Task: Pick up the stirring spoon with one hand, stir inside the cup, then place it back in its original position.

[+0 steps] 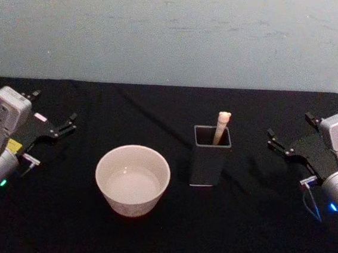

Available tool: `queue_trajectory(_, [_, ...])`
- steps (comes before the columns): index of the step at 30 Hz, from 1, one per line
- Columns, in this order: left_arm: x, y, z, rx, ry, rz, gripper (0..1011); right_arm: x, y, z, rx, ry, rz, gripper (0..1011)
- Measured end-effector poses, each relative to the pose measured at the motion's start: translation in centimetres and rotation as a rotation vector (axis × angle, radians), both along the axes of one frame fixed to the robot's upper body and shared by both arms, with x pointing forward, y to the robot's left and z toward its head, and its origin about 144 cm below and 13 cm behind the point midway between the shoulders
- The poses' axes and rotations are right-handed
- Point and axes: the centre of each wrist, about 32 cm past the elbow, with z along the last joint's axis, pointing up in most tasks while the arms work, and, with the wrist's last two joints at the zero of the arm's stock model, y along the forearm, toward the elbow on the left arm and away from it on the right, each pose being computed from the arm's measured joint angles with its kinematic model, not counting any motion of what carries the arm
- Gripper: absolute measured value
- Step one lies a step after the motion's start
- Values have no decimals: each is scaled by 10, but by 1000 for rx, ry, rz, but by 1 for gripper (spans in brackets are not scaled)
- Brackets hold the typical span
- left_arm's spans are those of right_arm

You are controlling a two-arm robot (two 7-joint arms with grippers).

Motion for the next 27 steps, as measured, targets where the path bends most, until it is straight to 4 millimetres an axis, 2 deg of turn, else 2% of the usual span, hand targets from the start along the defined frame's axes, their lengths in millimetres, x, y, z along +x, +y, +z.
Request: queue_trajectory(27, [0, 0, 0, 0, 0, 0, 1001, 0, 0, 0, 0, 0, 0, 1003])
